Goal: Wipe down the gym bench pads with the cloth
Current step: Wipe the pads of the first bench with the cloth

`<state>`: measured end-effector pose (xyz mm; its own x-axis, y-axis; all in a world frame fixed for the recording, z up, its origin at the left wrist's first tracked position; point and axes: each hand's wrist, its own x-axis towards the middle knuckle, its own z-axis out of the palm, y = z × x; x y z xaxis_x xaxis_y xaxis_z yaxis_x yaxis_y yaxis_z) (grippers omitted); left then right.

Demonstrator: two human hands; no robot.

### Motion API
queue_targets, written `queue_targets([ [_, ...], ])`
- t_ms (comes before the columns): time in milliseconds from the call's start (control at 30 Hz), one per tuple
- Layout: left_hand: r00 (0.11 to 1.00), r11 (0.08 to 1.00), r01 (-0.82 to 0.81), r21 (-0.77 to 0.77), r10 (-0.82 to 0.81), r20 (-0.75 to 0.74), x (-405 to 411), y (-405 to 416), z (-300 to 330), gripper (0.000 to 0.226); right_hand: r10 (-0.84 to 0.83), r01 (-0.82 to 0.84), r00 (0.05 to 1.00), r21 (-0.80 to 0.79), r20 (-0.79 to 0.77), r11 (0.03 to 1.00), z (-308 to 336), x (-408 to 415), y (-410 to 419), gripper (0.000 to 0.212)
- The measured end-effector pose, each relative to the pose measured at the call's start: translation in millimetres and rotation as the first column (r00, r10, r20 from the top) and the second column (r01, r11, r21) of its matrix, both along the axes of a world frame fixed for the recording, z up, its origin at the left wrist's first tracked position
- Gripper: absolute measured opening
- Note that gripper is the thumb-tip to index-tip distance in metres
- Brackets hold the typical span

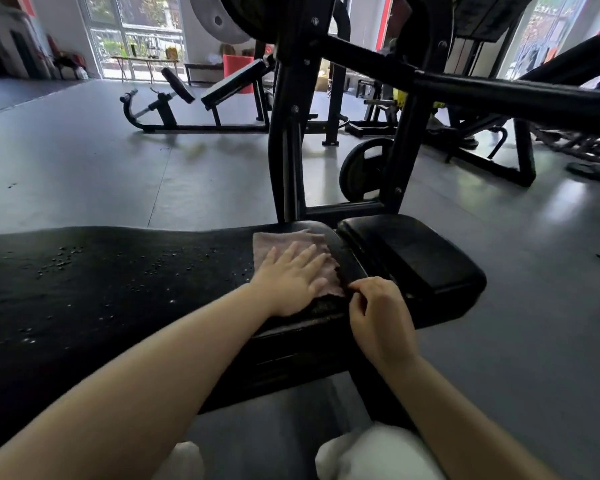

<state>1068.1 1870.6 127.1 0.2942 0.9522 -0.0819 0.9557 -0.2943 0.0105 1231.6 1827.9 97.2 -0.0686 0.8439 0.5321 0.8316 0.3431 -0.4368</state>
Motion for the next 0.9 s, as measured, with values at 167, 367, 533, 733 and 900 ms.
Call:
queue_targets([
  [167,0.977,0.974,-0.212,-0.082,0.214,0.017,-21.8,44.8,5.1,0.054,0.005,-0.005,1.000,0.065,0.005,0.998,-1.5,-2.9,-1.9,0.012],
  [367,0.982,0.978,-0.186,-0.092,0.187,0.003,-15.0,26.4,5.5,0.052,0.008,-0.008,1.000,0.058,-0.002,0.998,-1.4,-3.8,-1.9,0.011],
  [533,0.999,0.996,0.001,-0.088,-0.004,-0.032,-13.2,-40.7,4.2,0.051,0.007,-0.007,1.000,0.009,0.005,1.000,0.4,-3.5,-4.7,0.017],
  [733,0.995,0.994,0.049,-0.100,-0.057,-0.085,-5.1,-43.5,4.5,0.052,-0.015,0.015,1.000,-0.017,-0.002,1.000,2.5,-4.6,-3.2,0.020],
  [900,0.998,0.995,0.054,-0.079,-0.055,-0.013,16.8,6.8,4.2,0.052,-0.071,0.069,0.997,-0.048,-0.036,0.996,6.5,-4.3,-3.8,0.026],
])
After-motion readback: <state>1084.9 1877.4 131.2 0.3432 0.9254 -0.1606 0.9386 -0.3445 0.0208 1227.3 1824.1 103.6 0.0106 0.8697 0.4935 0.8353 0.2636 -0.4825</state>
